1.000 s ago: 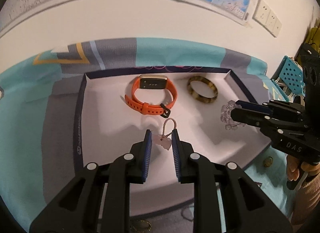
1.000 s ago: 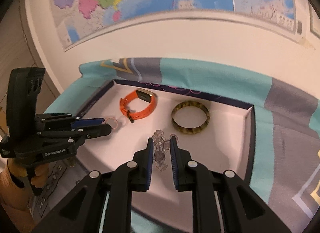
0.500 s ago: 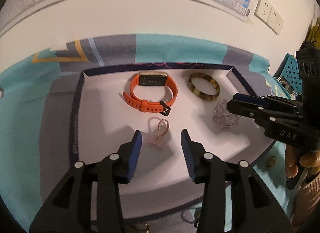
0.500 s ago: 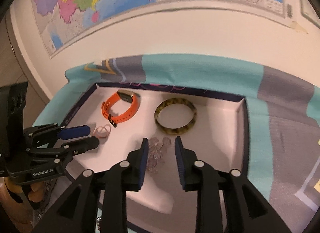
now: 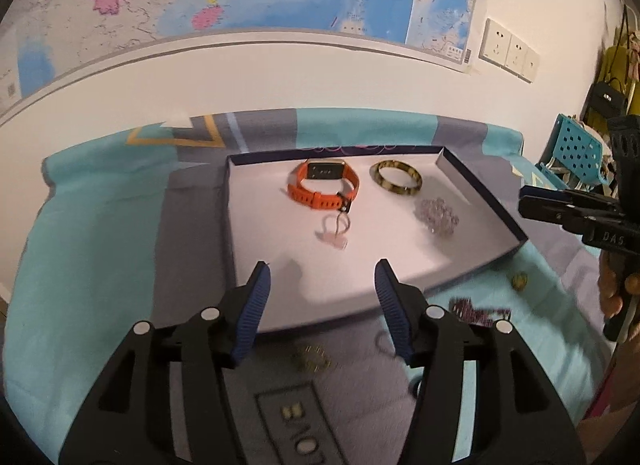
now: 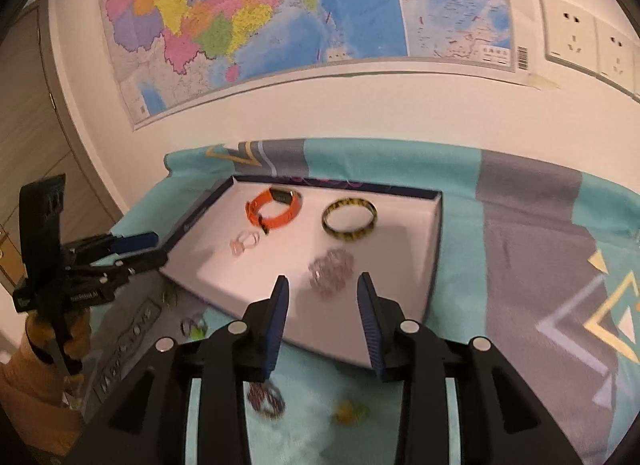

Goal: Organize jewelry

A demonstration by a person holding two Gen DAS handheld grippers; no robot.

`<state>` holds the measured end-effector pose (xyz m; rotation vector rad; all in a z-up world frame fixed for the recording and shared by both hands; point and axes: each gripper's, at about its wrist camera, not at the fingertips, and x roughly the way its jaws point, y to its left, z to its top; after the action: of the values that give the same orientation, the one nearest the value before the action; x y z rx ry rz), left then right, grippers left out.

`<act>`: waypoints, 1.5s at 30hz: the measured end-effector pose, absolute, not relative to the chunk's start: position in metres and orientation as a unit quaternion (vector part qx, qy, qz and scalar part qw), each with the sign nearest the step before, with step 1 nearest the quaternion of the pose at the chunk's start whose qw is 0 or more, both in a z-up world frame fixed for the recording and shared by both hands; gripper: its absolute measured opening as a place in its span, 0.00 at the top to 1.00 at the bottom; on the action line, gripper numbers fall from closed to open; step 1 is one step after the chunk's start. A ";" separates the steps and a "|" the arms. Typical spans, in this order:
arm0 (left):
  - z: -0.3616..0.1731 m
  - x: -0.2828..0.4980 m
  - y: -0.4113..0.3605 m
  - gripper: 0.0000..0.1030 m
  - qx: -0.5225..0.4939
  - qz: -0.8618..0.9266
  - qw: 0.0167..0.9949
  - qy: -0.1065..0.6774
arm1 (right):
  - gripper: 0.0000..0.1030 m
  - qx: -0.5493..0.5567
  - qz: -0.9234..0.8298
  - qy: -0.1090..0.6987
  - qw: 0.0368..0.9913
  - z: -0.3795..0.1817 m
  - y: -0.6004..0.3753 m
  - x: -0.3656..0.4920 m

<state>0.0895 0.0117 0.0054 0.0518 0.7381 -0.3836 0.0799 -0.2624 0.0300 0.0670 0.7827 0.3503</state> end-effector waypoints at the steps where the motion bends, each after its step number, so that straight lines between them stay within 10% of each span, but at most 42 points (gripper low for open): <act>1: 0.005 0.086 0.014 0.48 0.026 -0.186 0.915 0.357 | 0.68 0.029 0.165 0.382 0.909 0.028 -0.264 0.075; 36: -0.033 0.051 0.011 0.43 0.058 -0.177 0.898 0.398 | 0.67 0.028 0.127 0.451 0.883 -0.026 -0.268 0.034; 45: -0.040 0.070 0.006 0.55 0.063 -0.167 0.891 0.418 | 0.67 0.022 0.128 0.448 0.885 -0.026 -0.265 0.038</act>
<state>0.0700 0.0057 -0.0397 0.1317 0.8685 -0.3461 0.0376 -0.2649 -0.0260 0.0452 0.9315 0.2673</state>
